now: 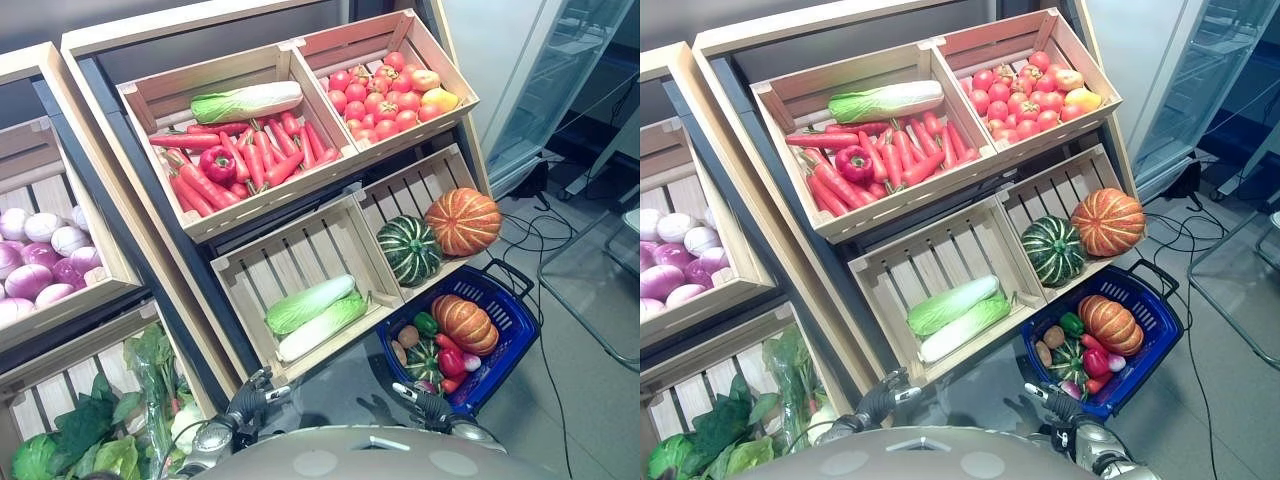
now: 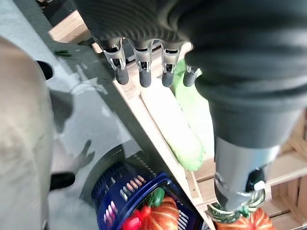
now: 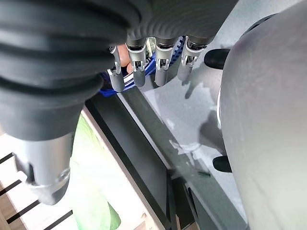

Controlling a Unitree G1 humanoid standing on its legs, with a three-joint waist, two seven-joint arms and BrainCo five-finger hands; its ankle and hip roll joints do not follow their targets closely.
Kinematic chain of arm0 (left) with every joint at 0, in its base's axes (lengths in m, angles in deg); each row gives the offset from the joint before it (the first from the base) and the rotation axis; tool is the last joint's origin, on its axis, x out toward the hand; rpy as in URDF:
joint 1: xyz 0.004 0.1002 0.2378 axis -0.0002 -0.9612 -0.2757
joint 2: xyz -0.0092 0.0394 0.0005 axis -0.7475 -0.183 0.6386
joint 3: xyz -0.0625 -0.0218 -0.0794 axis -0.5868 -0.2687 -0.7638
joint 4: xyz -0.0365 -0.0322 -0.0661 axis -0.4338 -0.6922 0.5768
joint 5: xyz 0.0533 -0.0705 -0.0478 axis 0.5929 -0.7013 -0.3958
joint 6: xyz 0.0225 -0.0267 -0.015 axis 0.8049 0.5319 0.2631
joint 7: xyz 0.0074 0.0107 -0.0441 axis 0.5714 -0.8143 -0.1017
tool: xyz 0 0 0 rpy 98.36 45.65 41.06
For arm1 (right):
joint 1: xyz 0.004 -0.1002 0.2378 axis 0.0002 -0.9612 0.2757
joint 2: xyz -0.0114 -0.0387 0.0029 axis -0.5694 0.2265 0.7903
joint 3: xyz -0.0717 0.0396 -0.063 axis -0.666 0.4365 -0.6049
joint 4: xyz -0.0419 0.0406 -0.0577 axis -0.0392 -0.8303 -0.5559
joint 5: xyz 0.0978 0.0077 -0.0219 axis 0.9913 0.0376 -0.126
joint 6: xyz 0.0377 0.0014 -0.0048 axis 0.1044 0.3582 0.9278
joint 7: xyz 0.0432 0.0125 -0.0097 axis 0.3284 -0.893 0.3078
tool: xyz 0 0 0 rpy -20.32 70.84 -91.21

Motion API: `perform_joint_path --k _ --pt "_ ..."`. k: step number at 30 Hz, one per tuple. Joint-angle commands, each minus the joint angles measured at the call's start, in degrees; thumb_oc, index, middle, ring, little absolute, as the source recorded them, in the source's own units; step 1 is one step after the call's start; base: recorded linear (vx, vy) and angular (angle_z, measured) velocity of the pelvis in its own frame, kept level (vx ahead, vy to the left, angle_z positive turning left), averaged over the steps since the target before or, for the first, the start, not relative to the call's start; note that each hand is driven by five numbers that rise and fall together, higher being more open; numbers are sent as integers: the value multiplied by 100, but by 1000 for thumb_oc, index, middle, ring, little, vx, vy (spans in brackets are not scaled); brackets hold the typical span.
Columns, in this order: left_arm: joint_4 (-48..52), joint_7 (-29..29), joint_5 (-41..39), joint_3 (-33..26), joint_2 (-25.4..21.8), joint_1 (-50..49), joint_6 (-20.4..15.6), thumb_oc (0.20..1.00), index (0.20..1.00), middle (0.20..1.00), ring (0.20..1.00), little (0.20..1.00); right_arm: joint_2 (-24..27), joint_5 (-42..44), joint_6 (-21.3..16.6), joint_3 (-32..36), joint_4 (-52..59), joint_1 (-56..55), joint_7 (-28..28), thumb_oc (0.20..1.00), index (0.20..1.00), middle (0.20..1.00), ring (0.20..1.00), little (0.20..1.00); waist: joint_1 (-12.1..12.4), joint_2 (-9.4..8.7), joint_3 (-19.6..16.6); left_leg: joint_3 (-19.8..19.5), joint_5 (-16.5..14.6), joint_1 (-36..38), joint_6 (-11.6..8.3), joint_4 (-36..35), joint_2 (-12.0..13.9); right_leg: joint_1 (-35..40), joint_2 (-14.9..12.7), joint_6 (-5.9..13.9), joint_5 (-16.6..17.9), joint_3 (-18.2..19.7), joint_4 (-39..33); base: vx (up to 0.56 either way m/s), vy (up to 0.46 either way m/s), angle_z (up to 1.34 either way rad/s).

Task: Pick up fruits and vegetables into the basket

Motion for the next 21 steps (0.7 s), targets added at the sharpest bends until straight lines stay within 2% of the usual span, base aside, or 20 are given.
perform_joint_path --k 1,3,4,5,7,9,10,14,19,21 --pt "-10 618 568 259 -105 606 -725 1000 1000 1000 1000 1000 -138 -22 -382 -145 -280 531 -86 1000 1000 1000 1000 1000 49 -225 343 13 -106 54 317 46 -173 248 -196 34 9 -117 147 0 0 0" --pt "254 1232 1051 367 -251 644 -1026 1000 1000 1000 1000 1000 -61 53 -493 -177 -94 531 -168 1000 1000 1000 1000 1000 61 -221 381 -3 -103 38 312 49 -170 239 -194 35 5 -116 152 0 0 0" --pt "415 1508 1279 396 -320 651 -1054 1000 1000 1000 1000 1000 -29 79 -509 -189 0 529 -206 1000 1000 1000 1000 1000 67 -221 394 -8 -102 35 311 51 -167 238 -195 33 3 -112 155 0 0 0" --pt "719 2147 1841 448 -456 667 -1105 1000 1000 1000 1000 1000 30 203 -585 -214 167 523 -239 1000 1000 1000 1000 1000 76 -228 425 -20 -98 21 311 57 -164 230 -196 27 0 -105 161 0 0 0" --pt "1090 2741 2446 518 -674 689 -1030 1000 1000 1000 1000 1000 101 326 -682 -237 411 486 -324 1000 1000 1000 1000 1000 74 -240 445 -25 -95 3 310 60 -156 217 -195 22 0 -96 165 18 -21 4" --pt "1270 2878 2592 541 -787 679 -1018 1000 1000 1000 1000 1000 146 389 -728 -240 563 456 -358 1000 1000 1000 1000 1000 67 -244 460 -23 -86 -8 310 65 -151 207 -197 22 5 -88 172 22 -17 3" --pt "1769 3054 2834 539 -1000 619 -942 1000 1000 1000 1000 1000 239 456 -798 -224 1020 348 -490 1000 1000 1000 1000 1000 44 -247 490 -23 -79 -25 310 66 -135 176 -201 17 1 -73 194 41 -17 3" --pt "2560 3461 3431 491 -1377 411 -740 1000 1000 1000 1000 1000 405 355 -926 -122 2011 25 -806 1000 1000 1000 1000 1000 -36 -246 531 -12 -55 -51 307 66 -95 135 -235 40 -19 -46 261 76 -25 2" --pt "3228 3591 3401 356 -1692 279 -412 1000 1000 1000 1000 1000 591 318 -910 -19 3121 -265 -1149 1000 1000 1000 1000 1000 -144 -226 623 -8 -18 -130 307 89 -43 -10 -296 51 -83 -21 453 45 -19 1" --pt "3635 3733 3390 276 -1833 263 -10 1000 1000 1000 1000 1000 715 174 -911 48 3942 -415 -1484 1000 1000 1000 1000 1000 -224 -186 766 -49 19 -262 301 127 -38 -209 -345 46 -123 25 619 0 0 0"
